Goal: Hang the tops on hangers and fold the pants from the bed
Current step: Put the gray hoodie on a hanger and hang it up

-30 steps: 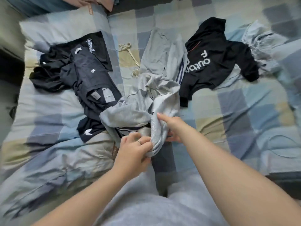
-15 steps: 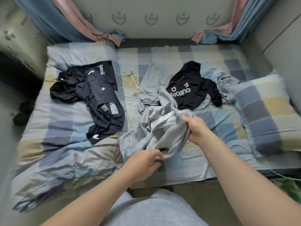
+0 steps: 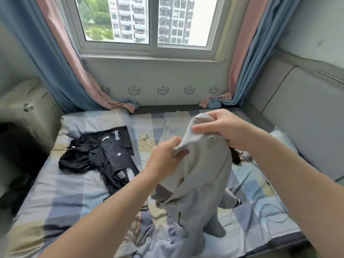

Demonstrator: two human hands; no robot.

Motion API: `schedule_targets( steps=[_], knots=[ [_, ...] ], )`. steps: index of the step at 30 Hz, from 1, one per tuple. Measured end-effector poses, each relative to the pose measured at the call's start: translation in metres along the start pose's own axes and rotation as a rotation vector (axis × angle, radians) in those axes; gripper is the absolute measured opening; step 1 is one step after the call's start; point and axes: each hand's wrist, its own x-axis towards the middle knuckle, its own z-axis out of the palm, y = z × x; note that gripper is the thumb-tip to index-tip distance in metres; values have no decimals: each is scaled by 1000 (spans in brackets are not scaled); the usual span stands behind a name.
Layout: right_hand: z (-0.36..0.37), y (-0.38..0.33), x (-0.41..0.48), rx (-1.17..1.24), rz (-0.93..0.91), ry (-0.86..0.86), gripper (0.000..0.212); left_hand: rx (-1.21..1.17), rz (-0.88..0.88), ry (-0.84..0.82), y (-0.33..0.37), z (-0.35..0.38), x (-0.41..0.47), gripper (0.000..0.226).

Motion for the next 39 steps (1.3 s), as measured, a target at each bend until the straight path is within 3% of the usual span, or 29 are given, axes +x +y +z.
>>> schedule_targets(
  steps=[5,12,13,16,20,26,33,39],
  knots=[
    [-18,-32,-7,-159,-112,59,23,-380,-28,216,28,-40,22,18],
    [-47,-65,-4,-788,-254,294,59,-370,192,345,96,-92,74,30],
    [-52,-68,-2,-868,-305,343,55,-373,220,351,107,-98,82,31],
    [-73,-82,3,-892,-534,517,11,-351,273,375,148,-114,106,33],
    [-115,-120,13,-851,-625,606,16,-258,354,447,211,-140,136,44],
    [-169,-150,41,-798,-578,690,23,-222,414,527,278,-151,171,41],
    [-223,-88,80,-710,-403,614,17,-218,303,622,297,-134,191,54],
    [-279,15,99,-709,-31,553,12,-323,103,772,278,-125,200,21]
  ],
)
